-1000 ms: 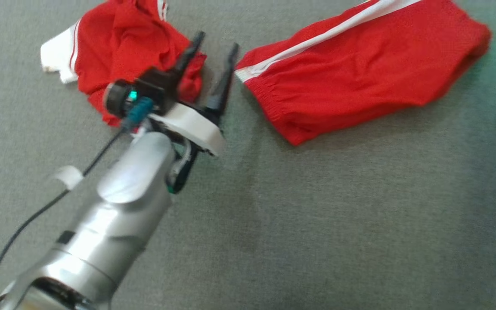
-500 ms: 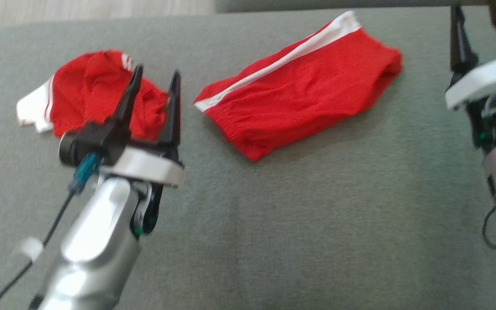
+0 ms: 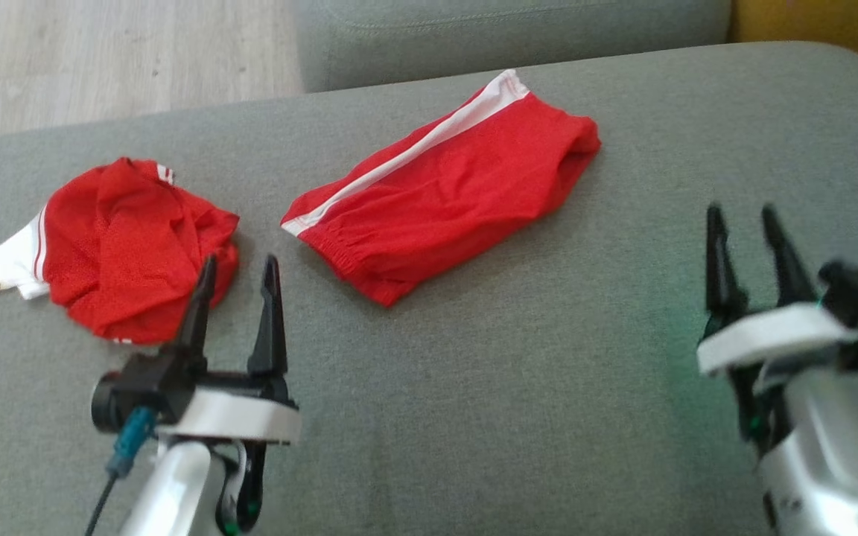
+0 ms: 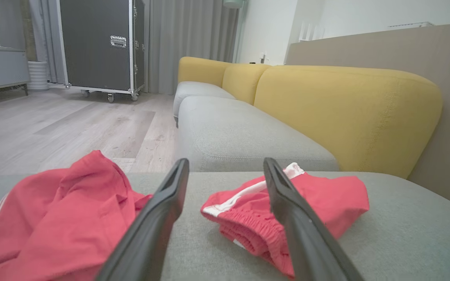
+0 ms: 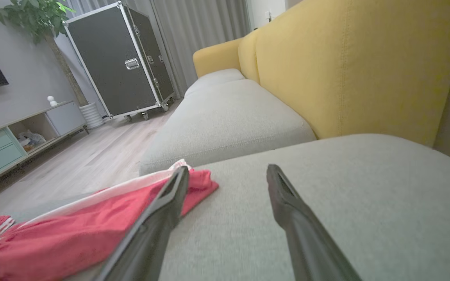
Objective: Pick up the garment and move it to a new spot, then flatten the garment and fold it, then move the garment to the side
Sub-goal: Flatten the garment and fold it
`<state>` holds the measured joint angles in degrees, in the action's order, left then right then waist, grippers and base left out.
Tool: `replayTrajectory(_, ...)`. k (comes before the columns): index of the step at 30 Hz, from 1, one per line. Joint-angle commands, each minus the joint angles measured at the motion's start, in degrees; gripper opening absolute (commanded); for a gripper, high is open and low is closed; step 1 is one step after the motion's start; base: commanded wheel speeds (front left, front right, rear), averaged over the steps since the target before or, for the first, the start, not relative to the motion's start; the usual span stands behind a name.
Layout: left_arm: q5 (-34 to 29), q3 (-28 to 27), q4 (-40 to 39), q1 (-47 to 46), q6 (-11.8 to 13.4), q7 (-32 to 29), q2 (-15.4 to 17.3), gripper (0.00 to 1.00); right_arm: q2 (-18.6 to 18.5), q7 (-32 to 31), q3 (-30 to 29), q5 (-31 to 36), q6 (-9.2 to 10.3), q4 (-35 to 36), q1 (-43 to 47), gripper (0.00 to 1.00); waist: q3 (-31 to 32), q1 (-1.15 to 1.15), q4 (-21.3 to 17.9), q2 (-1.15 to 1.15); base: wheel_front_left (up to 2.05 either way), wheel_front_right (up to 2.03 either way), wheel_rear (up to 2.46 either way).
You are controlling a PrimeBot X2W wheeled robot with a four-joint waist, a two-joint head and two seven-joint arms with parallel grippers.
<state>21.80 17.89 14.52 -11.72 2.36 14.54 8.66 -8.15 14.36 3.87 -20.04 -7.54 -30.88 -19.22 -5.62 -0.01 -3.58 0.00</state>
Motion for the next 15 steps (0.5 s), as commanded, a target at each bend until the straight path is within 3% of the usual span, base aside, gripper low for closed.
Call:
replayTrajectory(1,-0.88,-2.86,-2.17,-1.46,-0.48,0.45,0.25,1.0,0.68,0.27,0.54,0.74,0.05,2.78,-0.47,1.0,0.11,0.01,-0.09,0.0,0.0,0.0,0.0)
replayTrajectory(7,-3.32,-4.83,-2.12,-1.01,-2.79,0.45,-1.55,1.0,2.42,-2.26,-0.96,3.26,0.05,6.56,1.3,1.0,-1.12,0.01,0.93,0.0,0.0,0.0,0.0)
replayTrajectory(15,-5.82,-4.68,-0.94,-3.58,-5.46,0.46,-3.43,1.0,2.03,-6.45,-5.42,3.84,0.05,10.25,-4.32,1.0,-5.45,0.01,5.38,0.0,0.0,0.0,0.0)
